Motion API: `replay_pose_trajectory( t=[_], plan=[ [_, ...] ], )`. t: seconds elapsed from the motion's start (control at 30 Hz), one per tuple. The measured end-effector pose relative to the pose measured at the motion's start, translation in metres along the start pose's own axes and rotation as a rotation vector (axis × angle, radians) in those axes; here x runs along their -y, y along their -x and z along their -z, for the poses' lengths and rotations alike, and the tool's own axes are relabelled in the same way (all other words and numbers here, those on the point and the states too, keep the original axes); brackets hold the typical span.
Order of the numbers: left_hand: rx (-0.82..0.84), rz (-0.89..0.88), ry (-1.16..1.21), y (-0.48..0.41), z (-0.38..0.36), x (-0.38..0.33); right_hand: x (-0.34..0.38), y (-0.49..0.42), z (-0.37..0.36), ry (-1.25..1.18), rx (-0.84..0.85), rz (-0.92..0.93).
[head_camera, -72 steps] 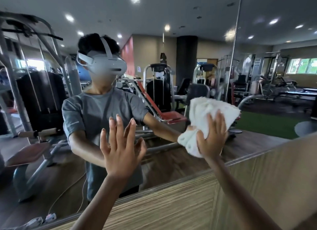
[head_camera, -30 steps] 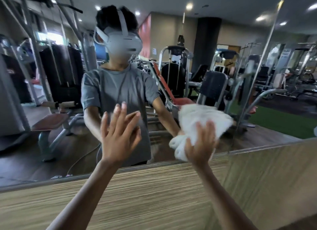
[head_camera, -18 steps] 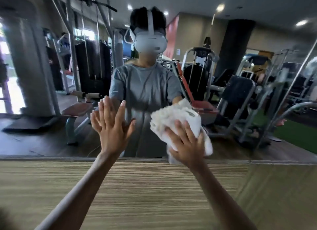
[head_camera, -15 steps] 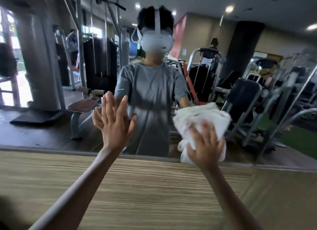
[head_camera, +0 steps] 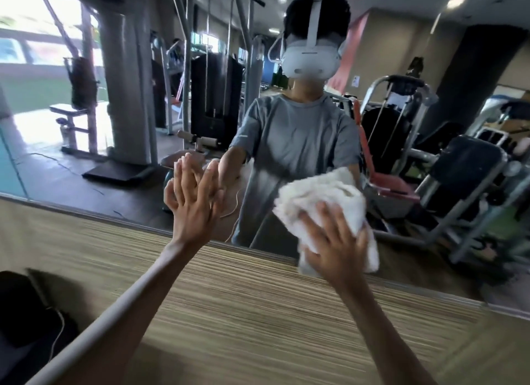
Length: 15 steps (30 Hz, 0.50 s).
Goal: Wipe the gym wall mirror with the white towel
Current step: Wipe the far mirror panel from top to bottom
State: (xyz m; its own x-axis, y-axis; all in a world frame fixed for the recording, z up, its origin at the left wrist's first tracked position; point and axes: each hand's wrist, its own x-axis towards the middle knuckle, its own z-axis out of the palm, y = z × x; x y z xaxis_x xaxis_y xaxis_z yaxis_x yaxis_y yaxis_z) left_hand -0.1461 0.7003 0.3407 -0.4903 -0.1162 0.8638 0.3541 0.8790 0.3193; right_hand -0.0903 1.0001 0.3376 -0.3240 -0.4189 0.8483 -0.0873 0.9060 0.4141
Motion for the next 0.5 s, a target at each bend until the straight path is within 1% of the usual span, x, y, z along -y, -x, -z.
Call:
replay_pose_trajectory(
  t=[0.07, 0.1, 0.17, 0.2, 0.23, 0.27, 0.33, 0.4, 0.43, 0.5],
  plan=[
    [-0.002, 0.007, 0.009, 0.002, 0.006, 0.017, -0.012, -0.012, 0.009, -0.012, -0.011, -0.117],
    [-0.004, 0.015, 0.023, 0.003, 0.008, 0.023, -0.006, -0.03, 0.011, -0.003, -0.031, -0.2],
    [-0.003, 0.037, 0.036, 0.006, 0.01, 0.031, 0.022, -0.077, 0.014, -0.045, -0.057, -0.383],
    [0.004, 0.053, 0.034, 0.009, 0.011, 0.035, 0.042, -0.098, 0.015, -0.083, -0.055, -0.411],
    [0.014, 0.066, 0.031, 0.011, 0.013, 0.041, 0.066, -0.114, 0.013, -0.108, -0.048, -0.376],
    [0.02, 0.075, 0.029, 0.013, 0.016, 0.047, 0.087, -0.122, 0.01, -0.123, -0.036, -0.289],
    [0.019, 0.08, 0.016, 0.012, 0.02, 0.063, 0.121, -0.119, 0.003, -0.095, 0.008, -0.05],
    [0.019, 0.062, -0.006, 0.013, 0.023, 0.078, 0.133, -0.097, -0.003, -0.077, 0.036, 0.114],
    [0.019, 0.047, -0.015, 0.013, 0.024, 0.084, 0.13, -0.085, -0.005, -0.06, 0.037, 0.158],
    [0.033, 0.037, -0.019, 0.01, 0.026, 0.093, 0.118, -0.067, -0.008, -0.038, 0.046, 0.186]
  ],
)
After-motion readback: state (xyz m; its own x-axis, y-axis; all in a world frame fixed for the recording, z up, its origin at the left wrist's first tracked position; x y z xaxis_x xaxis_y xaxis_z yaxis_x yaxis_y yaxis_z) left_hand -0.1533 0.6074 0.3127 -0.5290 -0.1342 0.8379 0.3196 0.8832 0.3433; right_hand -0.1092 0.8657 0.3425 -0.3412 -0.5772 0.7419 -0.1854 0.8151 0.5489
